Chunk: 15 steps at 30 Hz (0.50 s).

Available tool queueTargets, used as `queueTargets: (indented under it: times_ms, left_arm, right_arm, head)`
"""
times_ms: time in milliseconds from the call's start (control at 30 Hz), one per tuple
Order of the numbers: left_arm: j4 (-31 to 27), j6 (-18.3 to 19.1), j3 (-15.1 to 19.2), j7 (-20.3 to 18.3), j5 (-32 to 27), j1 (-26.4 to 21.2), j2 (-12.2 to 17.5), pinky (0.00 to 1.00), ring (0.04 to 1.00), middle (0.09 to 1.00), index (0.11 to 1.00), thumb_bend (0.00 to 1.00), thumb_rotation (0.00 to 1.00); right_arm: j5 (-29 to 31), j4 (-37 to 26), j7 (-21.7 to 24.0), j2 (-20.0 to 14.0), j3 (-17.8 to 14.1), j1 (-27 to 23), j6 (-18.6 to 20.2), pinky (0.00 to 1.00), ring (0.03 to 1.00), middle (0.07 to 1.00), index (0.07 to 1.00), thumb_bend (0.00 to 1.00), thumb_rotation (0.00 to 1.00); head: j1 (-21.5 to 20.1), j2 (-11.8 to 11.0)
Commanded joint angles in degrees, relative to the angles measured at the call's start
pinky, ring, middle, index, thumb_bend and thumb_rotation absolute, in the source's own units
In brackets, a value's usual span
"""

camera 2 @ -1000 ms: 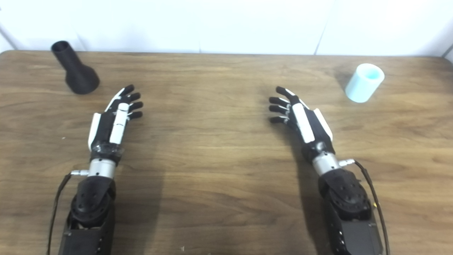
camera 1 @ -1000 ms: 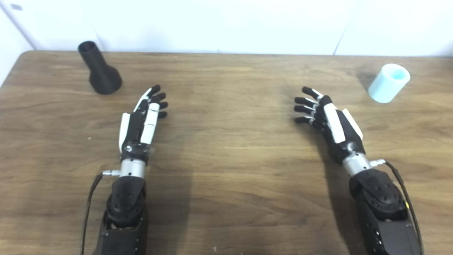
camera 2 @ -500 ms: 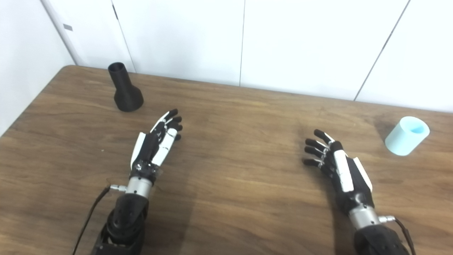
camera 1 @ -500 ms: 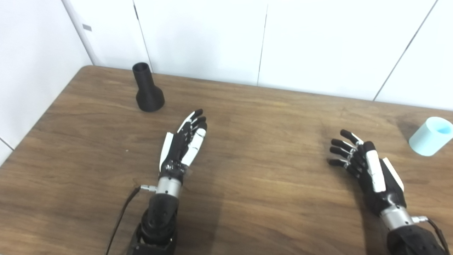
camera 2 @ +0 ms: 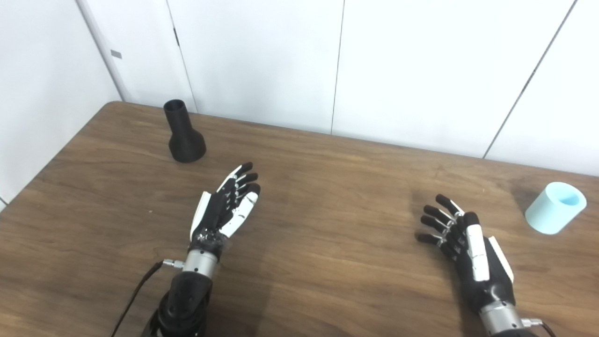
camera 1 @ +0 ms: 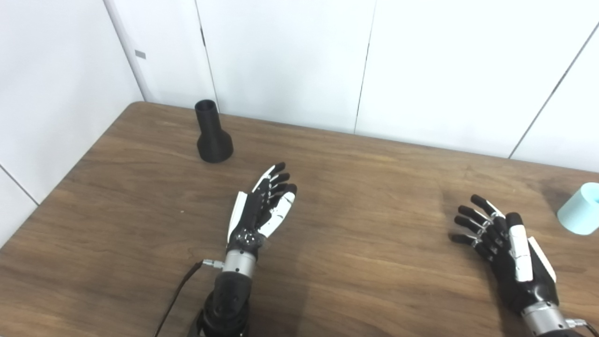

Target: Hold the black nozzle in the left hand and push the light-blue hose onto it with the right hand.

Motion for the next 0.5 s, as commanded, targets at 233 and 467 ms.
queueTargets:
  times_ms: [233,467]
  left_arm:
    - [2.2,-0.8,-1.0,1.5,1.5,-1.0,-1.4,0.77,0.809,0.843,0.895,0.32,0.58]
    - [3.7,-1.7,-1.3,3.0,2.8,-1.3,-1.5,0.76,0.795,0.832,0.878,0.33,0.59]
  right_arm:
    - [-0.8,-1.1,-1.0,-0.9,-0.7,-0.4,1.1,0.70,0.820,0.826,0.889,0.37,1.00]
    - [-0.5,-0.6,-0.6,-1.1,-0.7,-0.6,0.3,0.70,0.811,0.822,0.885,0.36,1.00]
  head:
    - [2.1,-1.6]
    - [3.1,-2.2]
